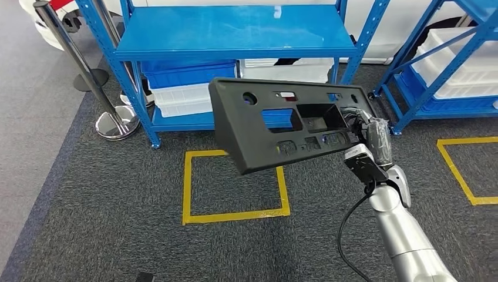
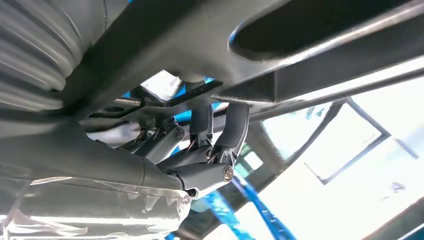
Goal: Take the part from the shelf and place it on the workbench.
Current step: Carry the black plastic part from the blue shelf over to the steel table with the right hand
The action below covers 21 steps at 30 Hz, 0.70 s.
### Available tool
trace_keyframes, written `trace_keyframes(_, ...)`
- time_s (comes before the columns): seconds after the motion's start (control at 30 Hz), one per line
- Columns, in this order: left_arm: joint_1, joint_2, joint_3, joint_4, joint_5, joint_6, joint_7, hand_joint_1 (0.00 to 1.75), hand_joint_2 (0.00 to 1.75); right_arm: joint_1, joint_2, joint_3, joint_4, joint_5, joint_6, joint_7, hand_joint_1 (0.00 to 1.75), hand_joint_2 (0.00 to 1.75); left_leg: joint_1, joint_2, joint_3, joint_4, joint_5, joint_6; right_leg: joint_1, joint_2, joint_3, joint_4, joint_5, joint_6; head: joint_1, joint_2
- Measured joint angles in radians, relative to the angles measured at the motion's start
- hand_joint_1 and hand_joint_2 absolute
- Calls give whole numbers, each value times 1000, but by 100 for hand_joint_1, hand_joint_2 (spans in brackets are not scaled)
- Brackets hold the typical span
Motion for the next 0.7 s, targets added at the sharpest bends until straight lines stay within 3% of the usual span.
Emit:
trace_keyframes(0.07,0,0,0,0,-1,1,0,0,175,-4,3,-16,1,-17,3,-3,175,175,-4,14,-11,8,6,-9,6,-38,76,-118,5,-8,0,0)
trace_keyframes(0.1,1,0,0,0,-1,1,0,0,175,-6,5,-23,1,-23,4,-6,175,175,-6,22,-13,10,10,-15,11,-49,91,-150,-2,-16,0,0)
trace_keyframes(0.2,2,0,0,0,-3,2,1,0,175,-7,8,-38,12,-35,9,-15,175,175,-6,42,-17,11,16,-35,17,-29,77,-166,13,-46,-1,0)
trace_keyframes(0.27,5,0,-1,0,-3,2,0,0,175,-5,12,-46,23,-40,12,-18,175,175,-4,16,-37,59,-38,-44,16,-9,58,-169,32,-64,-1,0)
trace_keyframes(0.33,8,0,-1,0,-3,3,-1,0,175,-5,16,-53,34,-44,13,-22,175,175,-2,-21,-72,177,-131,-45,20,13,36,-169,51,-77,-1,0)
trace_keyframes(0.37,10,0,-1,0,-3,3,-1,0,175,-5,17,-55,39,-47,13,-24,175,175,-3,-28,-86,238,-163,-43,24,26,25,-168,60,-81,-1,0)
trace_keyframes(0.4,11,0,-1,0,-3,3,-1,0,175,-4,18,-58,44,-49,13,-26,175,175,-4,-31,-91,278,-174,-38,28,39,14,-168,68,-83,-1,0)
trace_keyframes(0.43,11,0,-1,0,-3,3,-1,0,175,-3,19,-60,48,-50,13,-28,175,175,-8,-33,-80,286,-164,-32,33,53,5,-168,75,-85,-1,0)
trace_keyframes(0.47,11,0,-1,0,-3,3,-1,0,175,-3,19,-61,52,-50,13,-29,175,175,-13,-38,-53,255,-138,-21,38,67,-3,-168,83,-86,-1,0)
trace_keyframes(0.53,12,4,-1,1,-2,3,-1,0,175,-4,21,-64,59,-51,15,-29,175,175,-25,-77,32,124,-90,15,43,92,-15,-168,97,-87,0,0)
trace_keyframes(0.6,13,9,-1,2,1,3,-2,0,175,-10,22,-67,65,-52,19,-30,175,175,-31,-112,91,19,-79,36,38,112,-24,-169,111,-82,0,0)
trace_keyframes(0.63,13,11,-1,2,2,4,-2,0,175,-14,23,-69,69,-52,20,-30,175,175,-32,-112,101,-3,-83,37,34,123,-28,-171,118,-76,0,0)
trace_keyframes(0.7,11,8,-1,2,5,3,-2,0,175,-21,23,-72,76,-52,21,-32,175,175,-32,-90,109,-35,-69,33,30,138,-33,-177,131,-64,0,0)
